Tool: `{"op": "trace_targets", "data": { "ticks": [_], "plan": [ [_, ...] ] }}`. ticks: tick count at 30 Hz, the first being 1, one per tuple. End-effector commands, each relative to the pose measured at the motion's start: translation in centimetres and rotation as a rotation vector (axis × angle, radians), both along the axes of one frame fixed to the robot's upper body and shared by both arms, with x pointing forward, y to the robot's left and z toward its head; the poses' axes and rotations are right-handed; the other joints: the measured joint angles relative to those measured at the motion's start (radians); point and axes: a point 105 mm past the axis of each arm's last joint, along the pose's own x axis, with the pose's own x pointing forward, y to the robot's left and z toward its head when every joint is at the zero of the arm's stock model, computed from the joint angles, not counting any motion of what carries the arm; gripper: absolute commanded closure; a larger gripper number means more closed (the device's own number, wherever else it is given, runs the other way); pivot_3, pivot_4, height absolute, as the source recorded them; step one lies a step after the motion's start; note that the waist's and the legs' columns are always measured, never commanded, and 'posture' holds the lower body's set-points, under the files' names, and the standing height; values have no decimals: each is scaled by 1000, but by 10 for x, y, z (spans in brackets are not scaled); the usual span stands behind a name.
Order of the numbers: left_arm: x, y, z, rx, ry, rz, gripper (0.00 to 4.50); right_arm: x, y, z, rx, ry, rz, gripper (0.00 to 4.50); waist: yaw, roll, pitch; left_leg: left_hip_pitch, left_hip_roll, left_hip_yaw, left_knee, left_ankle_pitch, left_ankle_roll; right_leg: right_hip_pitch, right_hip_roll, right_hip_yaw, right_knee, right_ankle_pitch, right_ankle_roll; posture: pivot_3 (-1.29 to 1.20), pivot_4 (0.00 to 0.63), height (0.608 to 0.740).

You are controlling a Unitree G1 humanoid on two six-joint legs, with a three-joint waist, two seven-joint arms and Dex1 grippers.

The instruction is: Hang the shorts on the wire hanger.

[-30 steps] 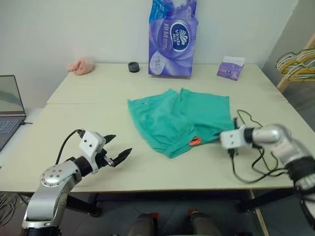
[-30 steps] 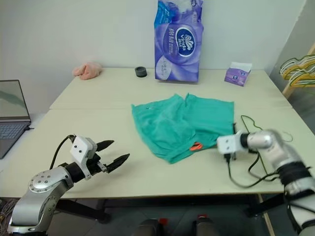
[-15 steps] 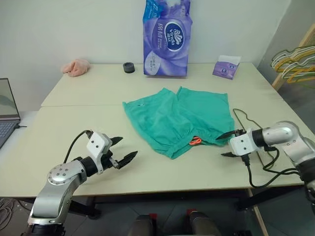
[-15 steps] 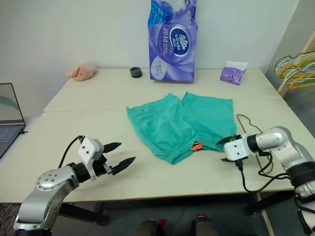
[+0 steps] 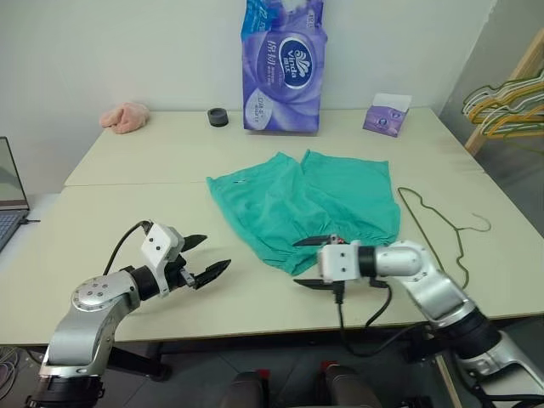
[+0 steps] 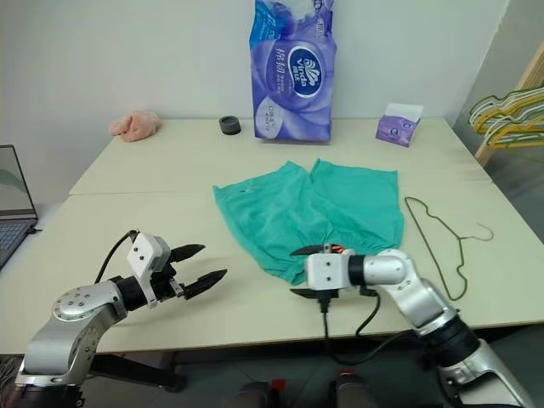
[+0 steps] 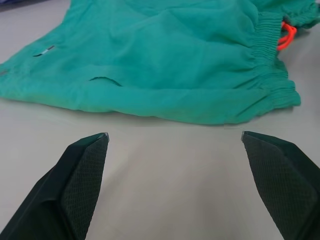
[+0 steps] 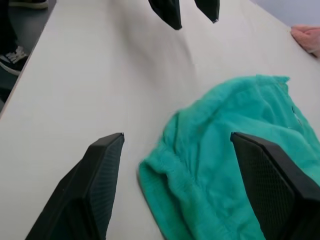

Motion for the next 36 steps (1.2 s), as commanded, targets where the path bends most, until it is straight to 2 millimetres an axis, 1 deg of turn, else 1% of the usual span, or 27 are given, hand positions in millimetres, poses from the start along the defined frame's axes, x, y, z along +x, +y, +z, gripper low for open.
{"op": "trace_targets", "data": {
  "ticks": [1,5,7,11,14,15,20,22,23,29,33,36],
  "plan": [
    [-4,-2,16,0,-31,-52,0,6,9,-2,-11,-28,-34,867,0,0,0,0,0,0,0,0,0,0,0,0,0,0,0,-54,82,740],
    [-9,-5,19,15,-3,-96,0,19,23,-13,-31,-38,-87,867,-6,-1,0,1,1,0,0,0,0,0,1,0,1,-1,-2,-47,79,740],
    [-9,-4,20,18,-5,-91,0,20,26,-22,-75,-36,-81,867,-11,0,0,1,1,0,-1,0,0,0,2,0,1,-1,-2,-42,77,740],
    [-8,-3,21,25,-11,-80,0,29,27,-32,-108,-35,-136,867,-14,-1,-1,1,1,-1,-1,0,-1,0,2,0,2,-1,-3,-35,76,740],
    [-8,-3,21,27,-16,-73,0,33,28,-32,-109,-32,-167,1487,-16,-1,-1,2,2,-1,-1,0,-1,0,2,0,2,-2,-3,-33,77,740],
    [-7,-3,21,27,-19,-69,0,32,28,-32,-107,-25,-171,1786,-16,-1,-1,2,2,-1,-1,0,-1,0,2,0,2,-2,-3,-33,77,740],
    [-4,-3,21,41,-42,-59,0,34,27,-25,-91,-38,-185,3602,-17,-1,-1,2,1,-1,-1,-1,-1,0,2,0,2,-2,-3,-43,75,740],
    [0,-4,24,52,-69,-53,0,36,27,-17,-65,-46,-189,4289,-18,-1,-1,2,2,-1,-1,-1,-1,0,2,0,2,-2,-3,-50,74,740],
    [3,-4,25,62,-89,-48,0,37,26,-12,-53,-48,-193,4451,-18,-1,-1,2,2,-1,-1,-1,-1,0,2,0,2,-2,-3,-50,74,740],
    [22,-5,34,119,-220,-16,0,36,10,9,-42,-62,-194,4451,-18,-1,-1,2,1,-1,-1,-1,-1,0,2,0,2,-2,-3,-79,75,740],
    [24,-23,34,219,-292,-143,0,28,-7,29,-36,-47,-178,4451,-20,-1,-1,2,1,-1,-1,-1,-1,0,2,0,2,-2,-3,-94,79,740],
    [28,-33,32,250,-324,-205,0,21,-21,41,-51,-33,-165,4451,-22,-1,-1,2,1,-1,-1,-1,-1,0,2,0,2,-2,-3,-111,82,740]
  ]
}}
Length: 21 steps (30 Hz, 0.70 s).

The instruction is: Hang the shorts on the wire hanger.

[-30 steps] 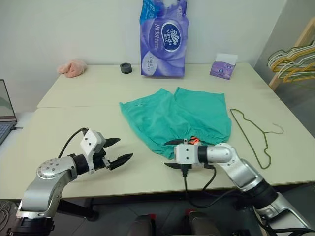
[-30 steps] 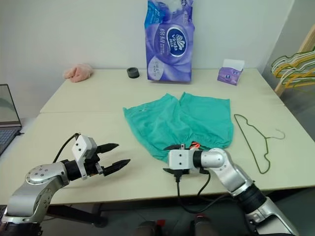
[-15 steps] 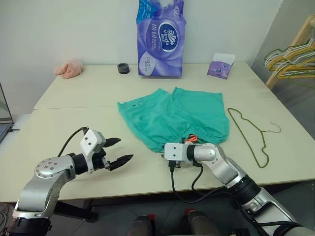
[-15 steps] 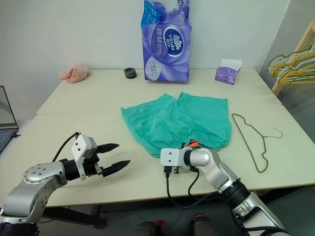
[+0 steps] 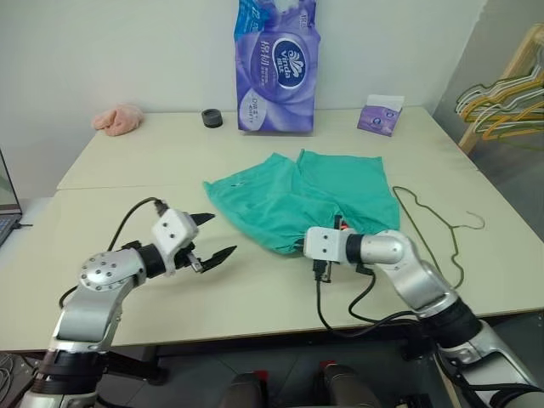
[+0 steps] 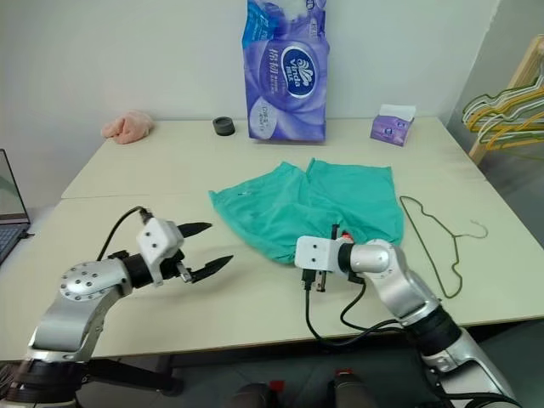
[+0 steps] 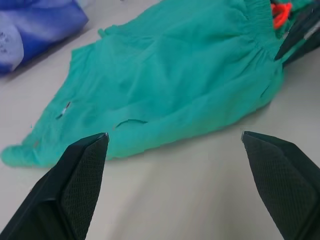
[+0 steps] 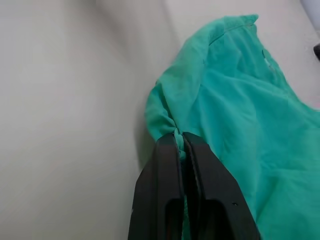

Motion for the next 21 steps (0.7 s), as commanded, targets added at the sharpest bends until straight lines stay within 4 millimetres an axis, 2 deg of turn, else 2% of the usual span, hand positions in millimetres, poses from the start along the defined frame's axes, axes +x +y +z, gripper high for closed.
{"op": "trace_targets", "data": {
  "ticks": [1,6,10,21],
  "plan": [
    [4,-14,6,53,-64,-94,0,-10,-13,28,25,-4,29,4451,0,0,0,0,0,0,0,0,0,0,0,0,0,0,0,-115,83,740],
    [14,-25,2,102,-100,-158,0,-25,-24,43,26,62,56,4451,-5,1,0,0,0,0,0,0,0,0,1,-1,0,0,0,-141,88,740],
    [26,-22,-7,152,-101,-154,0,-30,-29,55,55,95,51,4451,-12,0,0,0,0,0,0,0,0,0,2,-1,0,0,0,-160,89,740],
    [58,27,-35,361,-139,14,0,-40,-61,82,112,162,-14,4451,-32,0,1,0,1,0,0,0,0,0,1,-1,-1,0,0,-205,96,740]
  ]
}}
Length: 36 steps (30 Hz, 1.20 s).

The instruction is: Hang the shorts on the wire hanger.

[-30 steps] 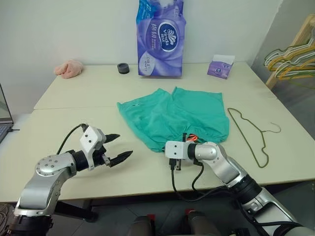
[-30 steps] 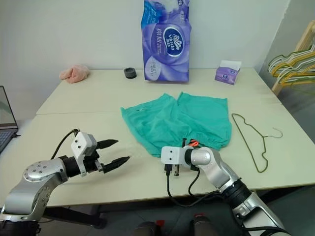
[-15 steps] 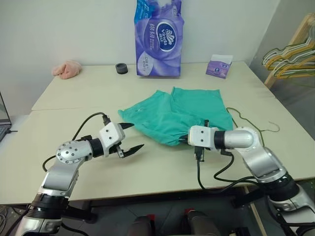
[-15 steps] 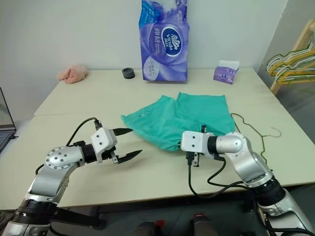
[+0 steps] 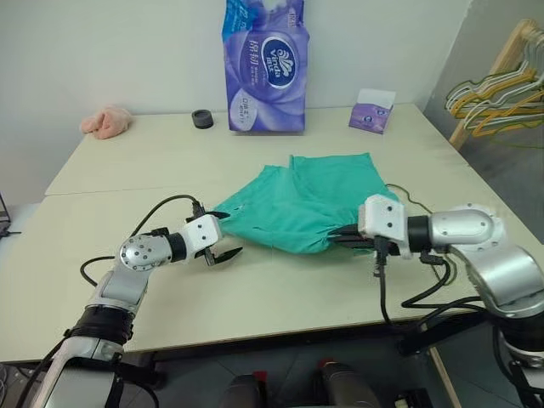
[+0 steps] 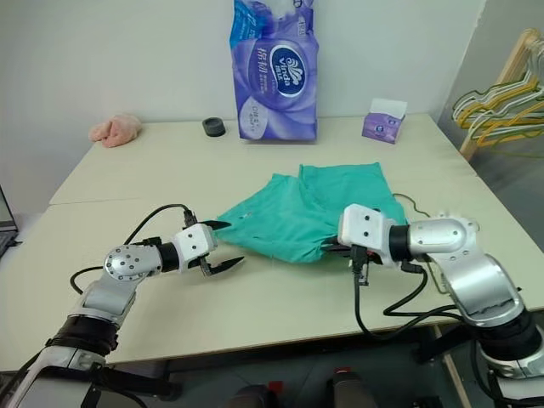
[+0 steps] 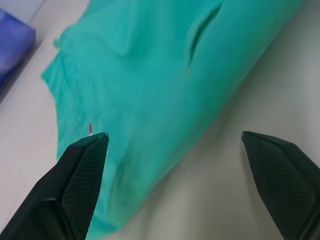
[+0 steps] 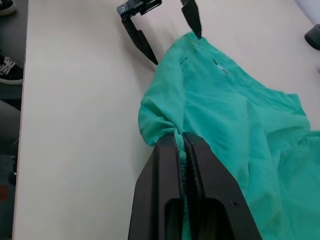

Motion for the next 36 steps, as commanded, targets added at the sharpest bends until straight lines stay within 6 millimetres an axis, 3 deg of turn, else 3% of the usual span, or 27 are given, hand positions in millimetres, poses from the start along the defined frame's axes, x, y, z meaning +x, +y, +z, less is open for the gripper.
{"op": "trace_targets", "data": {
  "ticks": [1,3,6,14,19,24,31,34,36],
  "plan": [
    [12,15,8,69,-76,41,0,-9,-7,15,20,-15,13,4451,-1,0,0,0,0,0,0,0,0,0,0,0,0,0,0,-207,97,740],
    [16,19,6,86,-83,53,0,-12,-9,15,19,-5,16,4451,-4,0,0,0,0,0,0,0,0,0,-1,0,0,-1,1,-209,98,740],
    [16,15,-1,89,-65,35,525,-15,-9,14,21,7,20,4500,-13,0,0,0,0,0,0,0,0,0,-1,0,0,-3,5,-213,98,740],
    [0,13,-17,140,35,-57,3068,-18,-15,7,-8,32,22,4500,-23,0,0,0,0,0,0,-1,0,0,-2,1,0,-3,5,-206,102,740],
    [-24,16,-14,186,174,-166,4456,-11,-36,-1,-101,35,4,4500,-28,0,0,0,1,0,-1,-1,-1,0,-2,1,0,-3,5,-190,103,740],
    [-63,8,5,169,372,-293,4456,-4,-69,-8,-242,46,-13,4500,-27,2,3,0,1,1,-1,-2,-1,0,-2,1,0,-3,5,-173,103,740],
    [-122,-42,67,-78,645,-494,4456,2,-111,-1,-432,106,17,4500,-24,3,16,0,1,2,0,-2,-1,0,-1,1,-1,-4,6,-148,99,740],
    [-124,-60,82,-175,677,-532,4456,24,-116,11,-441,89,4,4500,-24,4,17,1,1,4,0,-2,-1,0,0,1,-1,-5,7,-133,90,740],
    [-98,-77,93,-301,621,-491,4456,59,-113,27,-393,44,-56,4500,-27,5,17,3,1,4,0,-2,-1,1,2,2,0,-5,7,-128,83,740]
  ]
}}
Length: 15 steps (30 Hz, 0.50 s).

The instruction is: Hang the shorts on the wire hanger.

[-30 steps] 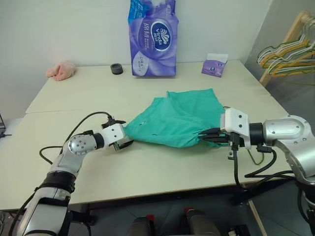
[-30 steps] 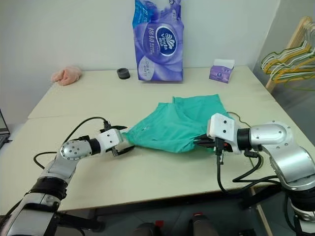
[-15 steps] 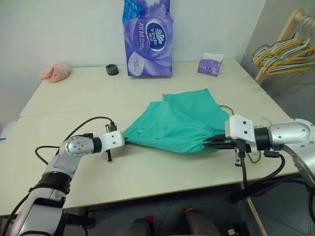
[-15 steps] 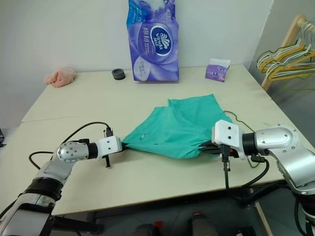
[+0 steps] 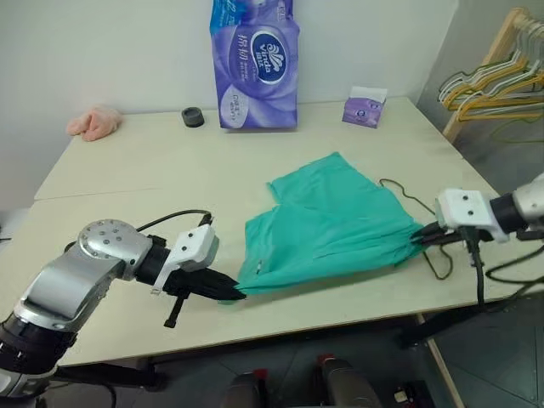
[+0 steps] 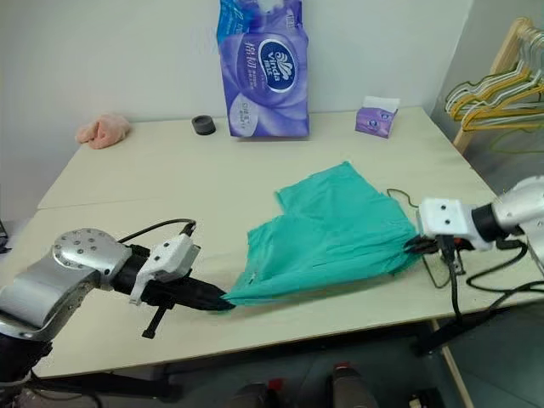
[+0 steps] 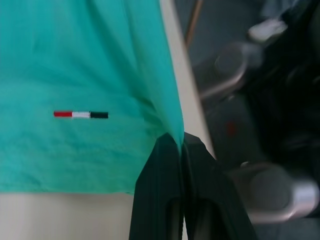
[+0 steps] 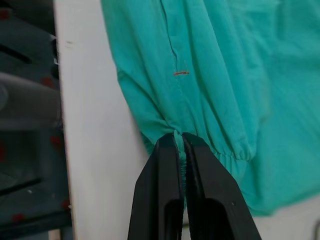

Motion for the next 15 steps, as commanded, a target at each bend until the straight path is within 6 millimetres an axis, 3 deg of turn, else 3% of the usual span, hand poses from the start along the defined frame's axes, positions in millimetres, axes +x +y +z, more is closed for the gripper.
{"op": "trace_targets", "data": {
  "ticks": [1,5,7,9,11,13,15],
  "plan": [
    [39,-25,25,-184,-36,130,4456,49,0,25,18,-101,-68,4500,-1,0,0,0,-1,0,0,0,0,0,1,0,0,0,0,-126,77,740],
    [133,-39,61,-336,-191,491,4456,114,15,65,55,-343,-200,4500,1,-2,-1,-1,-1,0,2,1,0,0,1,1,3,4,-5,-121,63,740],
    [196,-22,102,-362,-390,784,4456,141,38,97,19,-579,-242,4500,1,-2,-1,-4,-2,-2,2,3,-4,-3,-2,2,5,5,-6,-118,51,740],
    [224,-6,134,-369,-535,945,4456,152,56,118,-16,-744,-236,4500,-2,-3,-2,-14,-3,-1,2,4,-8,-16,-5,4,9,5,-6,-114,46,740],
    [234,11,161,-368,-661,1038,4456,156,71,137,-35,-880,-218,4500,-9,-4,-4,-29,-3,5,1,8,-15,-36,-8,10,15,6,-7,-111,41,740],
    [231,34,213,-346,-933,1118,4456,151,95,188,3,-1171,-188,4500,-21,-4,-4,-35,-3,8,-1,8,-18,-44,-8,13,16,6,-7,-113,41,740],
    [210,45,273,-297,-1285,1103,4456,130,115,243,141,-1430,-150,4500,-31,-4,-4,-42,-3,17,-1,8,-19,-58,-8,21,23,6,-6,-113,43,740]
  ]
}}
